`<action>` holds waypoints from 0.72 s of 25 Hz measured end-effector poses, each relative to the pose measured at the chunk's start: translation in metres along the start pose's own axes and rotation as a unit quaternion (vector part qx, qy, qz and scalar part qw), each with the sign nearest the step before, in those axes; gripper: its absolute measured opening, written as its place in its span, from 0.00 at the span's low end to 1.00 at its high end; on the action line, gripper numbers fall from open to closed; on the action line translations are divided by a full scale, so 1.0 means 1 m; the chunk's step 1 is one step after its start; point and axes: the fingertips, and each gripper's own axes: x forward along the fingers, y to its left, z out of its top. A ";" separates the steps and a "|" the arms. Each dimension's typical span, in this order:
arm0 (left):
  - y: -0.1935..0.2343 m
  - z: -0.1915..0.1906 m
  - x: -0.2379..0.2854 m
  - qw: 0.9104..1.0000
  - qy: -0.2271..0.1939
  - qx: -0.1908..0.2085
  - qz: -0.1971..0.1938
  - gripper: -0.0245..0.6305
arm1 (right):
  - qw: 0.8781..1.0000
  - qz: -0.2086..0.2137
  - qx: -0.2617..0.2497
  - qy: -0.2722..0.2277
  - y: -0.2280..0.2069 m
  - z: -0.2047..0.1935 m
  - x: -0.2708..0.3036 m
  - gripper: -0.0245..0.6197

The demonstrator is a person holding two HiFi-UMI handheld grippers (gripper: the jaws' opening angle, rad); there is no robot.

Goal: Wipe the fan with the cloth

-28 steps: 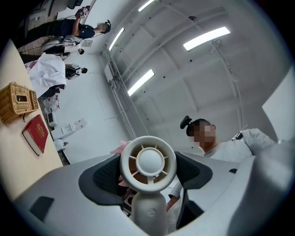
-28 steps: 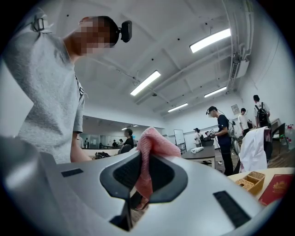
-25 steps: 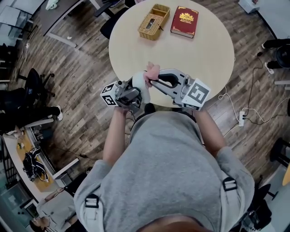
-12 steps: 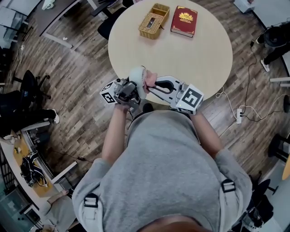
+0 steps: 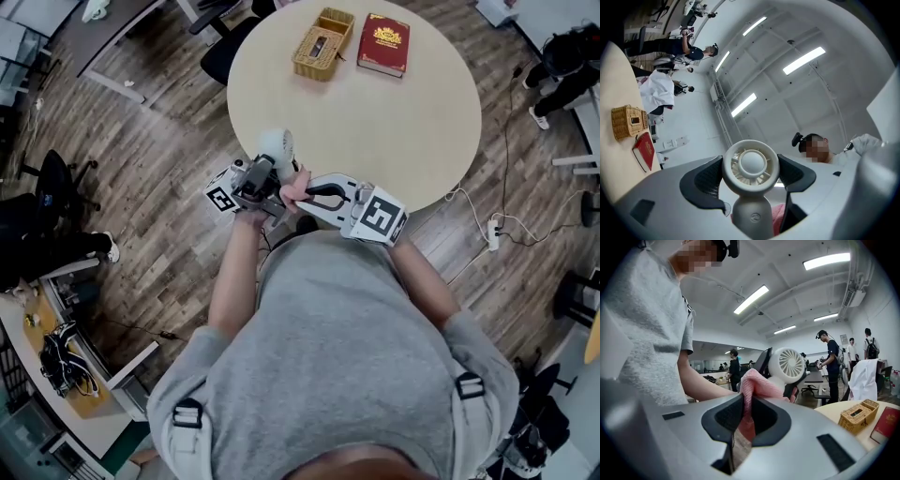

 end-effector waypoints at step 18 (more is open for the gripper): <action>0.038 0.001 -0.022 0.968 0.074 0.132 0.202 0.60 | 0.993 -0.117 -0.019 0.001 -0.022 -0.012 0.037 0.10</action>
